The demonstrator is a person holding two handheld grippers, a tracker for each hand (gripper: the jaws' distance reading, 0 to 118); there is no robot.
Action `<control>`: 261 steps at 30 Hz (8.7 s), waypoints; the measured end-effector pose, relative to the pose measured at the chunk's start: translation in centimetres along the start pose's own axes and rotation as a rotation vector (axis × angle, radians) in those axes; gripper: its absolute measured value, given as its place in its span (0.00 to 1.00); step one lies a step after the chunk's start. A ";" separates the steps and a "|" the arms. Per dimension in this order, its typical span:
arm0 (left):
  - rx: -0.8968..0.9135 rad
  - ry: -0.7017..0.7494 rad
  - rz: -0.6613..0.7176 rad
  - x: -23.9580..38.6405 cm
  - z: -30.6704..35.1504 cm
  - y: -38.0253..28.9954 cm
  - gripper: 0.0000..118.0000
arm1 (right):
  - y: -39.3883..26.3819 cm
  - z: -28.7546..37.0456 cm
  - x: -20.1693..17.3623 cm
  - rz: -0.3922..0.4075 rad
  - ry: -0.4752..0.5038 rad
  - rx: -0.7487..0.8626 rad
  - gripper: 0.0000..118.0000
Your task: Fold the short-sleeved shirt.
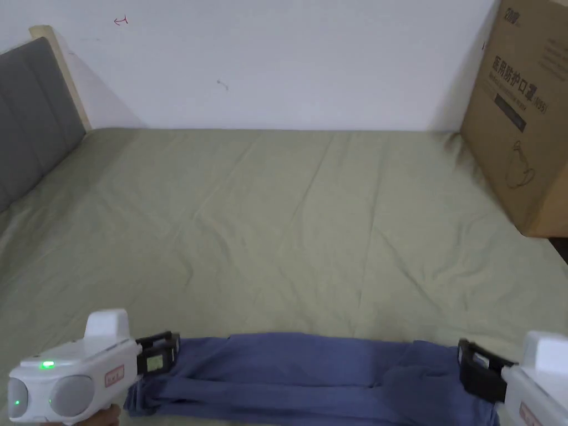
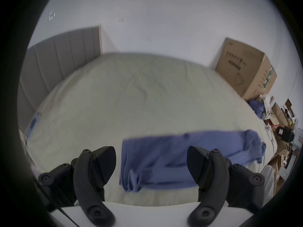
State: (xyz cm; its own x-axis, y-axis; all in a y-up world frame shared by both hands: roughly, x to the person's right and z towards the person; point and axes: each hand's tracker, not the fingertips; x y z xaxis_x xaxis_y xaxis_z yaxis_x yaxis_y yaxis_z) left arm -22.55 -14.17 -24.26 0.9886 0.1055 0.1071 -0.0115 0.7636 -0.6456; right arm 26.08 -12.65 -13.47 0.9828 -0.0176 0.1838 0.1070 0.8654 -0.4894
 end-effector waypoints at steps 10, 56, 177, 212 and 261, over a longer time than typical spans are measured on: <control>0.399 0.033 -0.101 5.2 5.6 6.3 0.79 | 8.4 3.9 -4.6 0.050 0.021 0.310 0.71; -0.381 -0.315 0.301 -13.6 -9.4 -3.1 0.81 | 5.9 -1.3 -8.3 0.101 -0.019 0.199 0.00; -0.192 -0.409 -0.116 12.8 -5.8 -2.2 0.00 | 6.3 3.5 -1.5 0.028 -0.072 0.230 0.00; -0.389 -0.411 0.261 -1.1 -11.8 -4.6 0.07 | 5.9 2.3 -3.7 0.075 -0.047 0.171 0.00; -0.619 -0.392 -0.214 27.0 -13.7 -1.8 0.46 | 4.6 3.2 0.8 0.011 -0.073 0.191 0.00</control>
State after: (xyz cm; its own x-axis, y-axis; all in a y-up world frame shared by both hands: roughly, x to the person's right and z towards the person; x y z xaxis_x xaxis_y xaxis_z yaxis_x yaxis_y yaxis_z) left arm 6.21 -21.42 -30.51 0.8330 0.3022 0.4635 0.3745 0.3088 -0.8743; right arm 26.92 -7.05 -12.87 0.9694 0.0228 0.2444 0.0591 0.9447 -0.3224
